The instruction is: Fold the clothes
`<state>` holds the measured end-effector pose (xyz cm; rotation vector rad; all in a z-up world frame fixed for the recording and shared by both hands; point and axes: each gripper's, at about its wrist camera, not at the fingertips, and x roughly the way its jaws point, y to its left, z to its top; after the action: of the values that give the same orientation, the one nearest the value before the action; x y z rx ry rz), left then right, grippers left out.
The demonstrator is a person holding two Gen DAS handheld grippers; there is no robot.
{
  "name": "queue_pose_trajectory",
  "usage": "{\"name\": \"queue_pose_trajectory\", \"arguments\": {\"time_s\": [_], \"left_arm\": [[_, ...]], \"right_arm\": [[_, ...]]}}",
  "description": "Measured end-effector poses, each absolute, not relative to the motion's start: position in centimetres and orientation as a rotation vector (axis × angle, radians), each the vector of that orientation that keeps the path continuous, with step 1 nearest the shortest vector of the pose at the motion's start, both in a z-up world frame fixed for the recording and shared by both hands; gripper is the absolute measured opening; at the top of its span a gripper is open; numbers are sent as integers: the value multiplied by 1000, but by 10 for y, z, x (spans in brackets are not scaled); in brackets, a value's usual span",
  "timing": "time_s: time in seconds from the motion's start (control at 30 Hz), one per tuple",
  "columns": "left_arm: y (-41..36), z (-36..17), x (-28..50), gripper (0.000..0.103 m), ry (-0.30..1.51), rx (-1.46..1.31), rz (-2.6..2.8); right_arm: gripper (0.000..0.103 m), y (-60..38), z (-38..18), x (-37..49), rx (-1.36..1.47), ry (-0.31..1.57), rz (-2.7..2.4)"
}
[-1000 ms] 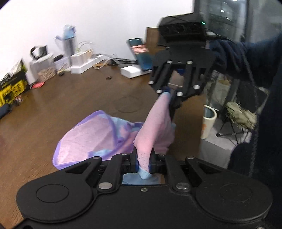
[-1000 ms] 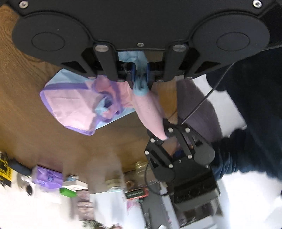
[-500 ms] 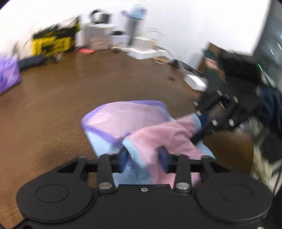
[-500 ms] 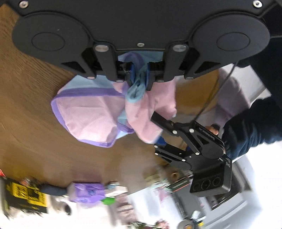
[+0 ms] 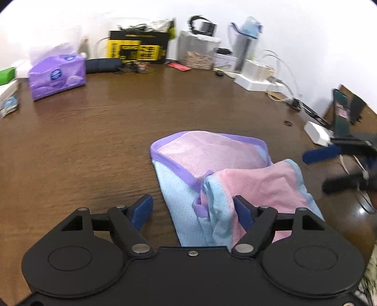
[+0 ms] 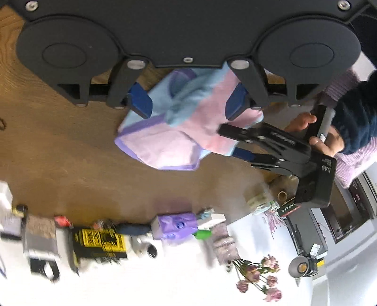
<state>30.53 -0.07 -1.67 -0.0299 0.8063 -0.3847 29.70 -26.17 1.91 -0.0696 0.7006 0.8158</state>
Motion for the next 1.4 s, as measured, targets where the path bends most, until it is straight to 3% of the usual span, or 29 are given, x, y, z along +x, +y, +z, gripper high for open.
{"name": "queue_pose_trajectory", "arguments": {"time_s": [0.4, 0.53, 0.8, 1.17, 1.33, 1.4], "left_arm": [[-10, -8, 280, 76, 790, -121, -225], [-14, 13, 274, 91, 680, -77, -219], [-37, -26, 309, 91, 666, 171, -27], [-20, -27, 313, 93, 694, 131, -51], [-2, 5, 328, 93, 617, 155, -85], [2, 2, 348, 93, 677, 132, -132]], "right_arm": [[77, -214, -8, 307, -255, 682, 544], [78, -219, -10, 304, -281, 662, 539], [79, -224, 6, 295, -246, 600, 541], [79, -216, -10, 325, -221, 670, 540], [79, -228, 15, 328, -177, 639, 577], [79, -237, 29, 341, -119, 641, 592]]}}
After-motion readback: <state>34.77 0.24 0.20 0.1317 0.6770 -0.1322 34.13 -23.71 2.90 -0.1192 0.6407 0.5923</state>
